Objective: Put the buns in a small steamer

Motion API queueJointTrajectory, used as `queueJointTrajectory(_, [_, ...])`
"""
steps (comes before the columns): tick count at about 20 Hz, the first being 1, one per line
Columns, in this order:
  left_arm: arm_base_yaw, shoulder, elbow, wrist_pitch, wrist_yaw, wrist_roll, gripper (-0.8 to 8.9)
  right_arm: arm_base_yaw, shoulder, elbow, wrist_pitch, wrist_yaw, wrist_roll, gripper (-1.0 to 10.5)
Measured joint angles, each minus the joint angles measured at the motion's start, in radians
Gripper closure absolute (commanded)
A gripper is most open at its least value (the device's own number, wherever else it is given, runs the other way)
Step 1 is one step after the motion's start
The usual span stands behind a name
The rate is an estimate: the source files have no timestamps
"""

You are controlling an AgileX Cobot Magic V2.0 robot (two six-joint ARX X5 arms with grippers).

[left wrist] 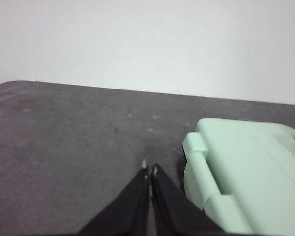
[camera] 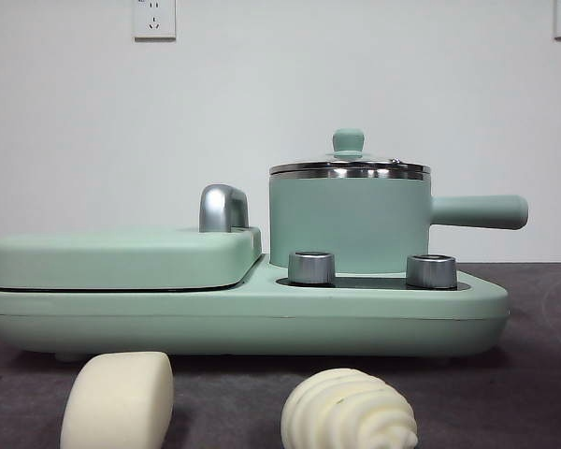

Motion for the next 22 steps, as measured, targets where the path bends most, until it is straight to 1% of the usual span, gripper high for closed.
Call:
queueJointTrajectory(3, [0.000, 0.000, 0.000, 0.006, 0.000, -0.023, 8.06, 0.000, 0.000, 0.000, 0.010, -0.001, 0.035, 9.3])
queueJointTrajectory(4, [0.000, 0.000, 0.000, 0.007, 0.000, -0.037, 8.06, 0.000, 0.000, 0.000, 0.011, -0.002, 0.057, 9.3])
queueJointTrajectory(6, [0.000, 0.000, 0.000, 0.009, 0.000, -0.092, 8.06, 0.000, 0.000, 0.000, 0.012, -0.001, 0.128, 9.3])
queueJointTrajectory(9, [0.000, 0.000, 0.000, 0.017, 0.000, -0.231, 8.06, 0.000, 0.000, 0.000, 0.013, 0.000, 0.266, 9.3])
queueJointTrajectory(11, [0.000, 0.000, 0.000, 0.024, 0.001, -0.362, 8.06, 0.000, 0.000, 0.000, 0.013, 0.000, 0.361, 9.3])
queueJointTrajectory(13, [0.000, 0.000, 0.000, 0.043, 0.009, -0.489, 8.06, 0.000, 0.000, 0.000, 0.013, -0.004, 0.424, 9.3])
queueJointTrajectory(15, [0.000, 0.000, 0.000, 0.079, 0.033, -0.593, 8.04, 0.000, 0.000, 0.000, 0.013, -0.026, 0.474, 9.3])
queueJointTrajectory(16, [0.000, 0.000, 0.000, 0.100, 0.046, -0.631, 8.04, 0.000, 0.000, 0.002, 0.012, -0.045, 0.498, 9.3])
queueJointTrajectory(19, [0.000, 0.000, 0.001, 0.160, 0.061, -0.695, 8.04, 0.000, 0.001, 0.035, 0.007, -0.100, 0.552, 9.3])
queueJointTrajectory(22, [0.000, 0.000, 0.002, 0.230, 0.081, -0.720, 8.04, 0.000, 0.001, 0.100, 0.007, -0.145, 0.582, 9.3])
